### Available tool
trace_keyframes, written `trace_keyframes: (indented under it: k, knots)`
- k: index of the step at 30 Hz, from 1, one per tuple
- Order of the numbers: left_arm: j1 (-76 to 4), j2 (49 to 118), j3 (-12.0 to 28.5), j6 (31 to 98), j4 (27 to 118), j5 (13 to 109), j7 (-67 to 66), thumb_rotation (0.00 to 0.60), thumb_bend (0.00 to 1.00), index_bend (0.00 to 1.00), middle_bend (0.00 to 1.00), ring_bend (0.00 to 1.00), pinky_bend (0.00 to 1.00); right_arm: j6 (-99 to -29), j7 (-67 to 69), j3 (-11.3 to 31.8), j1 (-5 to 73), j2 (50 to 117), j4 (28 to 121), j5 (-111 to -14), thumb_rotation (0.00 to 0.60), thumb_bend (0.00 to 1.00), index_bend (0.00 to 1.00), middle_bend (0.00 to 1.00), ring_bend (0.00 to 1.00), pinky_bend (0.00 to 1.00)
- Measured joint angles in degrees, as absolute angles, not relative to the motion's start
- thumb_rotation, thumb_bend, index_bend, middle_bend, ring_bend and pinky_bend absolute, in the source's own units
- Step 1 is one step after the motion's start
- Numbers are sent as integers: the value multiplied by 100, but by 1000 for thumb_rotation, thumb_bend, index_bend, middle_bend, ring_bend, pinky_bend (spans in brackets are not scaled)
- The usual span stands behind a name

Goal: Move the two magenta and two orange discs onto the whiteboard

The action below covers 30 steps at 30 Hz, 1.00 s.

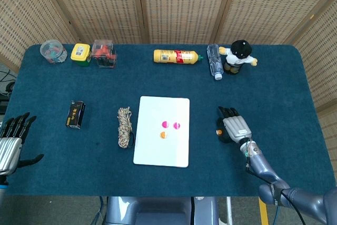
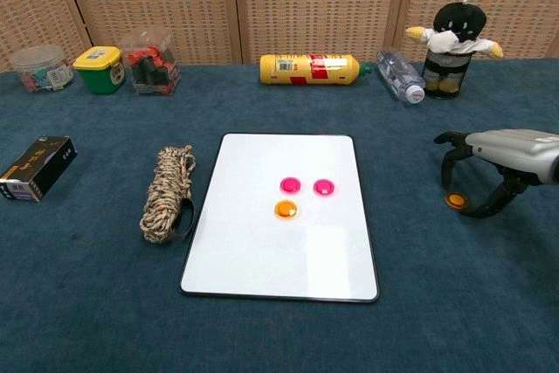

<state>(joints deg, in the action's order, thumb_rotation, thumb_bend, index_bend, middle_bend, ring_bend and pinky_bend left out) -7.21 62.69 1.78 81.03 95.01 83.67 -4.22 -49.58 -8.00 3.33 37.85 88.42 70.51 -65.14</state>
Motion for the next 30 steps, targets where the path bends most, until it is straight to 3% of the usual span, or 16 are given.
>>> trace_keyframes:
  k: [15,23,30]
  knots:
    - [-712,6280,185,8111,9508,8337,-459,600,0,0,0,0,0,-4767,-724,452,3764,8965,6849,-6622,600,337,404,0,0,0]
    - [-712,6285,188,8119,9504,8342,-472,600,0,0,0,0,0,-4725,-647,464,3711,8984,6762,-6693,600,338,561,0,0,0]
    - [-709,6288,190,8122,9506,8337,-476,600,0,0,0,0,0,-4801,-514,506,3668,9001,6747,-6821,600,363,594,0,0,0]
